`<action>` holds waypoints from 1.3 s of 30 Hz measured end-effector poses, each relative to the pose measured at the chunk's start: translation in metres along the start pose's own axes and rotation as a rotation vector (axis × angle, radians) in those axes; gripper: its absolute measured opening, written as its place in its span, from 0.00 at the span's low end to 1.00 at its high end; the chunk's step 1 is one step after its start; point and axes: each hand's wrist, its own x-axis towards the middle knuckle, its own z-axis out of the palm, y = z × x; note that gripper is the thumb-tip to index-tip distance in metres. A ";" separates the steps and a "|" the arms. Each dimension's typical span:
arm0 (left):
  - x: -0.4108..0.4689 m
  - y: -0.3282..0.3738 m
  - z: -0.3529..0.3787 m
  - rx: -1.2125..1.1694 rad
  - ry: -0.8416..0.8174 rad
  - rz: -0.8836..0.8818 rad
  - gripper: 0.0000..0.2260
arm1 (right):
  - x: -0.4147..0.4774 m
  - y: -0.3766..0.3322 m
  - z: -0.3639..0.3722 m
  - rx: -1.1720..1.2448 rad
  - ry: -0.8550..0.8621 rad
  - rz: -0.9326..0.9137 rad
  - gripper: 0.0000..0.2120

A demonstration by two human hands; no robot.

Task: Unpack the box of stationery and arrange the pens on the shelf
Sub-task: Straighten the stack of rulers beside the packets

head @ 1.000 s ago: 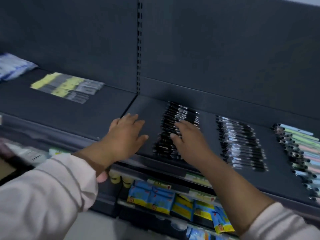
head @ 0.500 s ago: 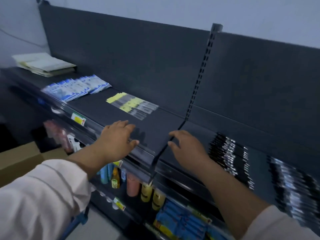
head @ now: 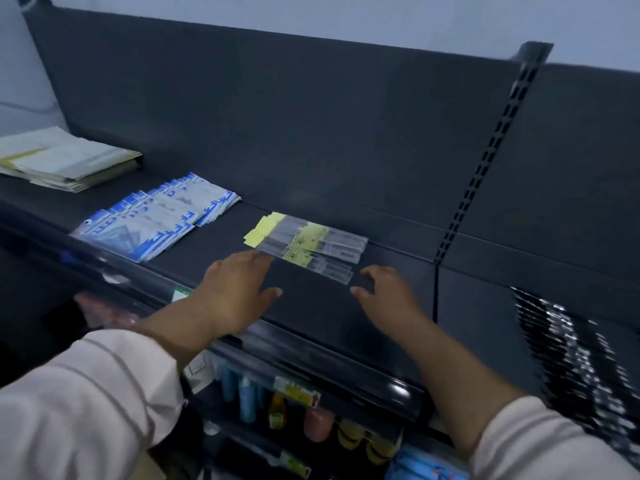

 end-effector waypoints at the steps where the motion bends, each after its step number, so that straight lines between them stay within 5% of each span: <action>1: 0.009 -0.006 -0.002 0.003 -0.002 0.009 0.27 | 0.006 -0.002 0.004 -0.008 0.004 0.014 0.24; 15: 0.135 -0.033 0.039 0.047 -0.061 0.060 0.33 | 0.107 0.016 0.038 -0.139 -0.102 0.078 0.46; 28: 0.207 -0.054 0.076 0.020 -0.027 0.230 0.33 | 0.135 0.016 0.050 -0.189 0.089 0.045 0.32; 39: 0.215 -0.066 0.087 0.000 -0.139 0.290 0.32 | 0.140 0.006 0.060 -0.189 -0.011 0.228 0.32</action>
